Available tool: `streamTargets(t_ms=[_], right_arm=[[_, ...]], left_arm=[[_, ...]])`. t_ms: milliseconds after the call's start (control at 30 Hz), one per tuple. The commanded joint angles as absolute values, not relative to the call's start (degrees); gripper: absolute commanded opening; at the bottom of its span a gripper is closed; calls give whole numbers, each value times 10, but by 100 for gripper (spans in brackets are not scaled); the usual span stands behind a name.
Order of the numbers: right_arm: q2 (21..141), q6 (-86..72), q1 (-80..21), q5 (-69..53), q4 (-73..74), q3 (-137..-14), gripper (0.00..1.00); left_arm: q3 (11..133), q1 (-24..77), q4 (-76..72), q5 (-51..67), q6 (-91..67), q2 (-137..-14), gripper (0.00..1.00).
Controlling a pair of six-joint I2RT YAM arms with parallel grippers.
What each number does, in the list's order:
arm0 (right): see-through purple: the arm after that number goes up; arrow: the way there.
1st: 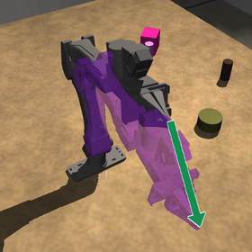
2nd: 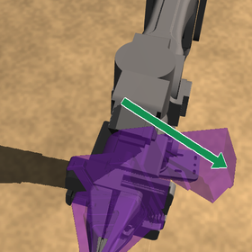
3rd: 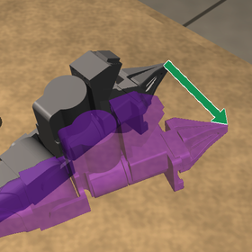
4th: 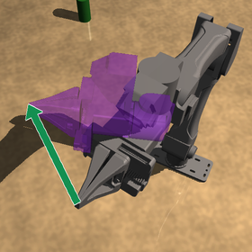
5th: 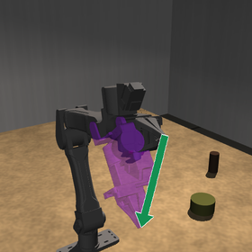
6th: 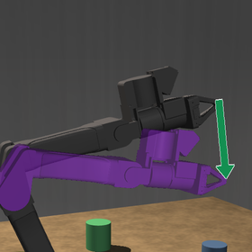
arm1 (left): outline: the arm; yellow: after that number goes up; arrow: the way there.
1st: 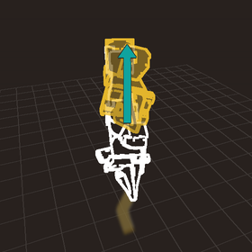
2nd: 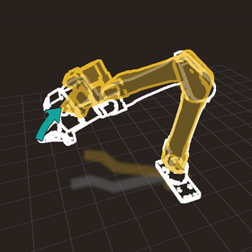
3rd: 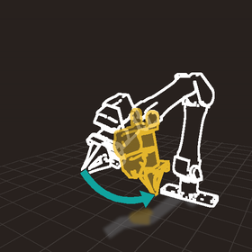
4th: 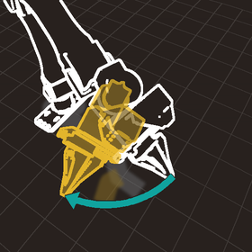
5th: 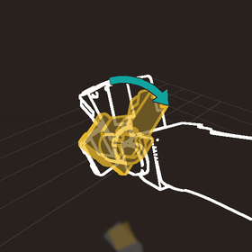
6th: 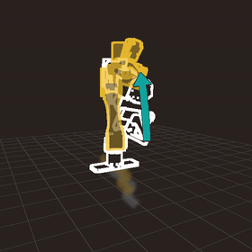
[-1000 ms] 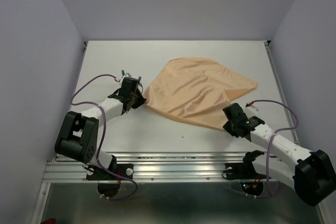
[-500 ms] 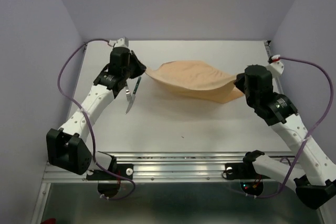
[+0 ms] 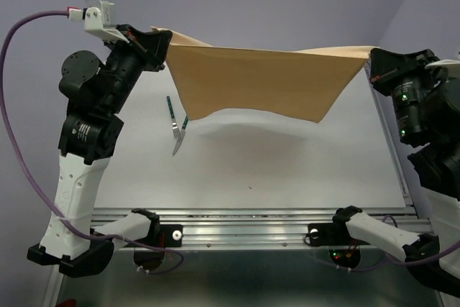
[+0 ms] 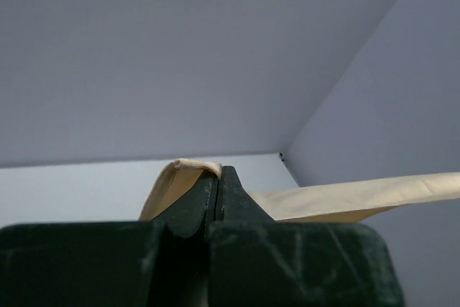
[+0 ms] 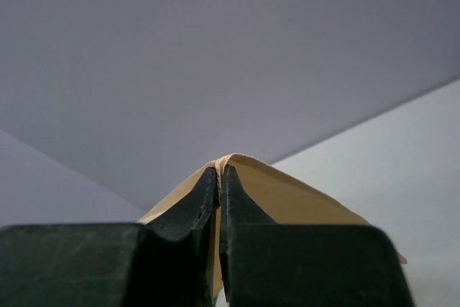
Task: Fold the napkin into a case and place the utensils inside
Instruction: Flatten out the crumpled napkin at the center of the board.
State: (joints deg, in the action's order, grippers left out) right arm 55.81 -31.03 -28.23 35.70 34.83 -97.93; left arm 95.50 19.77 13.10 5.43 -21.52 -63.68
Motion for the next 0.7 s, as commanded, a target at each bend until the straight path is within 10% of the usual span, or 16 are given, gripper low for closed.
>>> streamTargets(t_ms=[0, 667], right_arm=[[538, -294, -286, 312, 323, -1023, 1], [481, -281, -286, 379, 310, -950, 1]], left_arm=[[1004, 196, 146, 87, -173, -617, 0], [926, 196, 137, 128, -178, -559, 0]])
